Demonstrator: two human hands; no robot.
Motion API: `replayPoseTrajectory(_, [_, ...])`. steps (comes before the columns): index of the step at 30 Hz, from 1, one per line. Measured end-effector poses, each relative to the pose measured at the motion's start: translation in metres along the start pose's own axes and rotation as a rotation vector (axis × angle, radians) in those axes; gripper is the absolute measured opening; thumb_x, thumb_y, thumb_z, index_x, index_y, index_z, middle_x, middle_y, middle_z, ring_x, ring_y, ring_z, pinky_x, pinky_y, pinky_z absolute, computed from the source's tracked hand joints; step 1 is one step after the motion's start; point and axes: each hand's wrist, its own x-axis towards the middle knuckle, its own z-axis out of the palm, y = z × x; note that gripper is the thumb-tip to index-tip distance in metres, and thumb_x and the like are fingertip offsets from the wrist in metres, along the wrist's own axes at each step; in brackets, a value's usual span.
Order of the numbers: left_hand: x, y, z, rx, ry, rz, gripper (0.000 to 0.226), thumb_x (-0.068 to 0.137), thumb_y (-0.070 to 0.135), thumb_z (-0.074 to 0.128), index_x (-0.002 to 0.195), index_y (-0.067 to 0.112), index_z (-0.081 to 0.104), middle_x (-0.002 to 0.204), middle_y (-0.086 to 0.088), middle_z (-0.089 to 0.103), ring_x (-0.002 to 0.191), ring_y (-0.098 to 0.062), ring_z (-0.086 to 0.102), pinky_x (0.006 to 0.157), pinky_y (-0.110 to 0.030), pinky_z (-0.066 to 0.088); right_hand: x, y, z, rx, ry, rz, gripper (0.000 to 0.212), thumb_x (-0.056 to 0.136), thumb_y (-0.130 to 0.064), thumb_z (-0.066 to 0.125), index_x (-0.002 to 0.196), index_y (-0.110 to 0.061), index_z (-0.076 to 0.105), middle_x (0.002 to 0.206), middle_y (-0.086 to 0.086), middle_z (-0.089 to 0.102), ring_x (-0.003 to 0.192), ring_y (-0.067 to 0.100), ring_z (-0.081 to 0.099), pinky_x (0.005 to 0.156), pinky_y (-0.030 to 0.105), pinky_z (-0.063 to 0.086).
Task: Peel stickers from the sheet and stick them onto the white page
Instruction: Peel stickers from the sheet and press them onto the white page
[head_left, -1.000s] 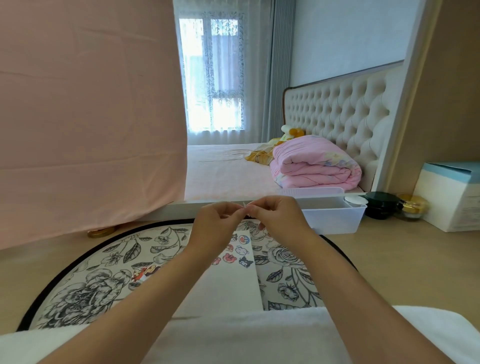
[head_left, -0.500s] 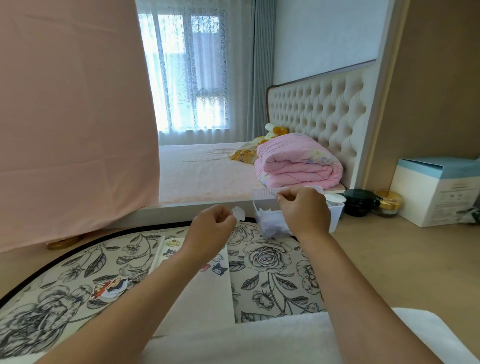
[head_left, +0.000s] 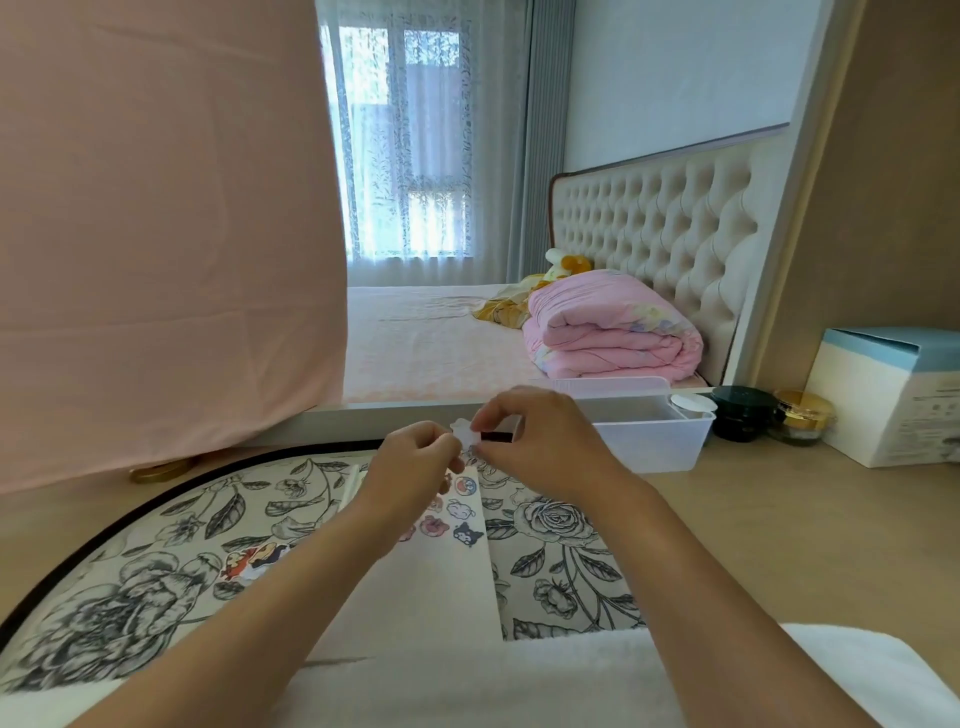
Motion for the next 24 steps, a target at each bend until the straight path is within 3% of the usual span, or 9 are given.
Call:
replayPoseTrajectory(3, [-0.008,-0.003,-0.016,-0.071,-0.027,-0.067,0.017,0.091,0.012,0.053,0.082,0.010,0.067,0.074,-0.003,0.067,0.061,-0.017,0.056,0.053,-0.027,0.040,-0.004,-0.015,0.013,-0.063,-0.031,-0.114,0.019,0.075,-0.033,0.083,0.086,-0.040,0.070,0.095,-0.020,0.064,0.069,-0.011,0.055,0.067,0.014,0.041])
replayPoseTrajectory(7, [-0.018,-0.008,-0.034,-0.058,-0.060,-0.101,0.018,0.090,0.013,0.054,0.077,0.013,0.067,0.071,0.002,0.065,0.059,-0.016,0.057,0.054,-0.028,0.041,-0.007,-0.028,0.030,-0.221,0.058,-0.252,0.010,0.079,-0.038,0.082,0.087,-0.035,0.076,0.095,-0.016,0.066,0.068,0.000,0.054,0.065,0.020,0.040])
replayPoseTrajectory(11, [-0.026,-0.013,-0.051,-0.129,-0.084,-0.109,0.018,0.094,0.016,0.052,0.085,0.010,0.067,0.074,-0.001,0.066,0.060,-0.018,0.057,0.052,-0.027,0.039,-0.010,-0.036,0.044,-0.133,0.106,-0.303,0.004,0.084,-0.035,0.079,0.087,-0.034,0.078,0.088,-0.017,0.067,0.061,-0.004,0.051,0.063,0.016,0.040])
replayPoseTrajectory(14, [-0.030,-0.014,-0.063,-0.194,-0.115,-0.157,0.021,0.096,0.021,0.049,0.092,0.008,0.065,0.075,-0.006,0.068,0.053,-0.018,0.058,0.049,-0.027,0.039,-0.012,-0.045,0.052,0.118,0.101,-0.187,0.008,0.081,-0.029,0.081,0.080,-0.035,0.077,0.084,-0.018,0.068,0.062,-0.001,0.056,0.062,0.018,0.045])
replayPoseTrajectory(17, [-0.040,-0.018,-0.076,-0.282,-0.080,-0.123,0.031,0.081,0.034,0.051,0.096,0.010,0.065,0.071,-0.002,0.069,0.058,-0.019,0.058,0.049,-0.028,0.041,-0.014,-0.056,0.056,0.399,0.044,0.033,0.014,0.080,-0.024,0.083,0.071,-0.033,0.076,0.073,-0.012,0.071,0.055,0.002,0.056,0.056,0.021,0.048])
replayPoseTrajectory(20, [-0.053,-0.028,-0.086,-0.091,0.011,0.041,0.010,0.095,0.023,0.059,0.098,0.017,0.067,0.081,0.000,0.073,0.067,-0.016,0.064,0.056,-0.026,0.046,-0.019,-0.061,0.058,0.680,-0.083,0.233,0.004,0.082,-0.018,0.081,0.080,-0.020,0.078,0.067,-0.001,0.070,0.051,0.013,0.056,0.047,0.022,0.042])
replayPoseTrajectory(22, [-0.057,-0.035,-0.090,-0.023,0.042,0.104,0.008,0.096,0.019,0.061,0.093,0.019,0.068,0.082,0.000,0.074,0.068,-0.013,0.065,0.058,-0.017,0.046,-0.022,-0.062,0.061,0.757,-0.126,0.302,0.005,0.084,-0.016,0.079,0.086,-0.013,0.077,0.068,0.001,0.070,0.050,0.014,0.054,0.046,0.022,0.040])
replayPoseTrajectory(24, [-0.057,-0.040,-0.092,-0.022,0.047,0.117,0.008,0.094,0.019,0.064,0.088,0.020,0.069,0.079,0.001,0.074,0.068,-0.012,0.065,0.065,-0.020,0.049,-0.024,-0.064,0.064,0.797,-0.150,0.335,0.006,0.084,-0.015,0.079,0.088,-0.011,0.076,0.073,0.002,0.072,0.050,0.014,0.054,0.046,0.023,0.038])
